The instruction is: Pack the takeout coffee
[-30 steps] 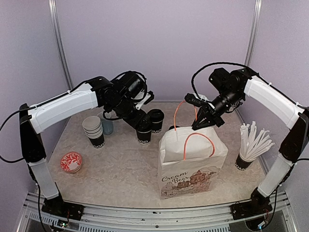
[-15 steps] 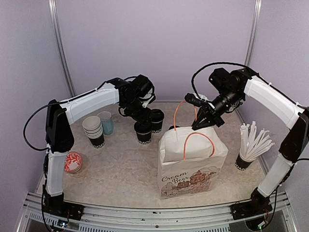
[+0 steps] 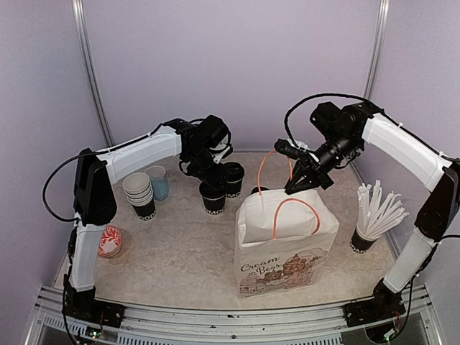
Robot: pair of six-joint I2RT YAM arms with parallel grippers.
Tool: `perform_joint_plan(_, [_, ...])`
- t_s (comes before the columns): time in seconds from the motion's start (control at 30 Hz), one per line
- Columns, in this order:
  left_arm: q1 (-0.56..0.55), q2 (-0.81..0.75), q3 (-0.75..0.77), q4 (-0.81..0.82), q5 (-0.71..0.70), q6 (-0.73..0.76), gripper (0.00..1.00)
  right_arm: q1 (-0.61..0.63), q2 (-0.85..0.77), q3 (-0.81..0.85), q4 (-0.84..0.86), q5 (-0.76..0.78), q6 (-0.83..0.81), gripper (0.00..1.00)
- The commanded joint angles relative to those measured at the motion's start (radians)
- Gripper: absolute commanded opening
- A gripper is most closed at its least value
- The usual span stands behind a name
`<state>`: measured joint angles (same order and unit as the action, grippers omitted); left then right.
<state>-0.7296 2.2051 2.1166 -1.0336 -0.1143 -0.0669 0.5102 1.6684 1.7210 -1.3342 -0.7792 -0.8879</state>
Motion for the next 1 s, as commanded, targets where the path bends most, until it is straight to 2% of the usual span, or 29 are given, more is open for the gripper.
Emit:
perform_joint_plan(0.0, [0.014, 0.035, 0.024, -0.007, 0.012, 0.0, 0.8, 0.014, 0.021, -0.028, -0.026, 0.004, 0.012, 0.0])
perform_joint_plan(0.2, [0.016, 0.04, 0.02, -0.011, 0.01, -0.001, 0.8, 0.016, 0.017, -0.038, -0.018, 0.008, 0.016, 0.0])
perform_joint_plan(0.47, [0.014, -0.002, -0.023, -0.023, 0.026, -0.014, 0.68, 0.016, 0.017, -0.044, -0.01, 0.011, 0.019, 0.0])
perform_joint_plan(0.6, [0.004, -0.071, -0.096, -0.04, 0.0, -0.033, 0.68, 0.017, 0.019, -0.044, -0.01, 0.011, 0.02, 0.0])
perform_joint_plan(0.97, [-0.076, -0.326, -0.415, -0.092, -0.004, -0.094, 0.68, 0.021, 0.029, -0.044, 0.001, 0.008, 0.023, 0.0])
